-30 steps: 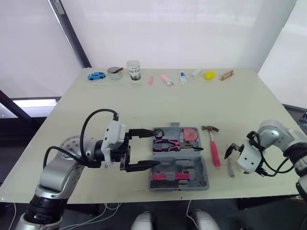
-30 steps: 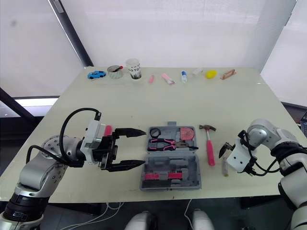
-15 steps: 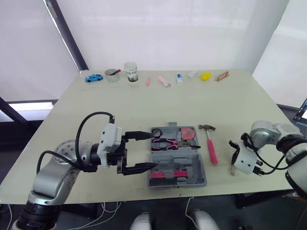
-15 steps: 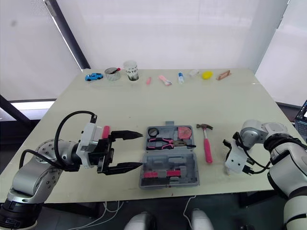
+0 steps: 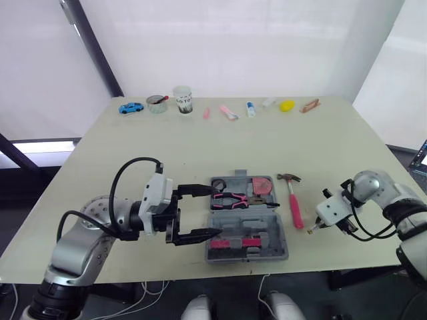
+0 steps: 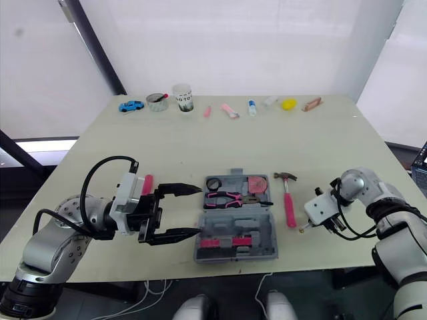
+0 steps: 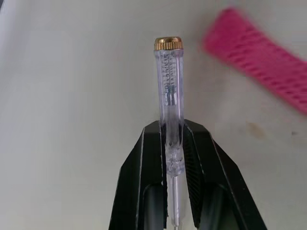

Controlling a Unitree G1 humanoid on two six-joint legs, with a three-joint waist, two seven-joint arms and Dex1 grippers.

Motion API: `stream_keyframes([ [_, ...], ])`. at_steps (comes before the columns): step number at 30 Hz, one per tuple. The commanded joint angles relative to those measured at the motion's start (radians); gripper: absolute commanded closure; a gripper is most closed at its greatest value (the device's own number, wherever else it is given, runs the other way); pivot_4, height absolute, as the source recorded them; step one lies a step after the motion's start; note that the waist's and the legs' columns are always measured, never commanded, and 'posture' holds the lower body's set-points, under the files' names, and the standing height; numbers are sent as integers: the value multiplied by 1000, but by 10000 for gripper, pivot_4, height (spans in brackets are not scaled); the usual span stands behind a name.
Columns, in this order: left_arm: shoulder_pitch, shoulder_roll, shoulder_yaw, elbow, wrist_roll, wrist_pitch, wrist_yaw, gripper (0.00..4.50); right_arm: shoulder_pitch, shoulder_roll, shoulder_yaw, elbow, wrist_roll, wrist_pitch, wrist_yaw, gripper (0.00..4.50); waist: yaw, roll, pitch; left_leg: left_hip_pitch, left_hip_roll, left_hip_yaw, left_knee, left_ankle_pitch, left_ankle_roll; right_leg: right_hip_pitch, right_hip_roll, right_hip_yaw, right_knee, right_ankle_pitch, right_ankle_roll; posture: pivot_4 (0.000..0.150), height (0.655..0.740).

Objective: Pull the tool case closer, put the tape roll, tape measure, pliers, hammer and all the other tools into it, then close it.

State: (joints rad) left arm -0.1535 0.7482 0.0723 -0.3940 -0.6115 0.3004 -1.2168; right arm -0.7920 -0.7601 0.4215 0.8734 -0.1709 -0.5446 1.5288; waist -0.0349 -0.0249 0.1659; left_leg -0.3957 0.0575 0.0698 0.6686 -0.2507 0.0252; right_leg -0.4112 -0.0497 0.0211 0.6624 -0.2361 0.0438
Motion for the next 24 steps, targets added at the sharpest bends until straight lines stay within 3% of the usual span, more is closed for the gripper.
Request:
stream_keyframes([
  [1,1,-1,13,-19,-11,-19,-1,0,88,-67,-127,-272,138,423,9,44908,4,1,1,0,0,0,0,0,0,0,0,0,0,0,0,1500,7400],
  [8,2,-4,5,-15,-12,-25,-4,0,285,-68,-306,-679,214,1139,-259,44908,22,1,1,-2,0,0,0,0,0,-2,0,-1,0,-2,-4,1500,7400],
  [14,-6,-7,-2,-7,-11,-26,-11,0,306,83,-450,-828,210,1736,-615,44908,21,1,1,-3,0,1,0,0,0,-3,0,0,0,-2,-3,1500,7400],
  [19,-20,-8,-9,8,-8,-30,-28,0,300,225,-566,-852,208,1916,-837,44908,22,1,1,-5,-1,0,0,0,0,-4,0,-1,-1,-2,-3,1500,7400],
  [22,-36,-11,-14,21,-5,-32,-35,0,292,293,-608,-860,203,1927,-942,44908,21,1,1,-6,-1,0,0,0,0,-4,0,-1,-2,-2,-2,1500,7400],
  [24,-46,-12,-20,26,-4,-32,-39,0,310,307,-607,-879,205,1898,-983,33477,21,1,1,-6,-1,0,0,0,0,-4,1,-1,-2,-2,-2,1500,7400],
])
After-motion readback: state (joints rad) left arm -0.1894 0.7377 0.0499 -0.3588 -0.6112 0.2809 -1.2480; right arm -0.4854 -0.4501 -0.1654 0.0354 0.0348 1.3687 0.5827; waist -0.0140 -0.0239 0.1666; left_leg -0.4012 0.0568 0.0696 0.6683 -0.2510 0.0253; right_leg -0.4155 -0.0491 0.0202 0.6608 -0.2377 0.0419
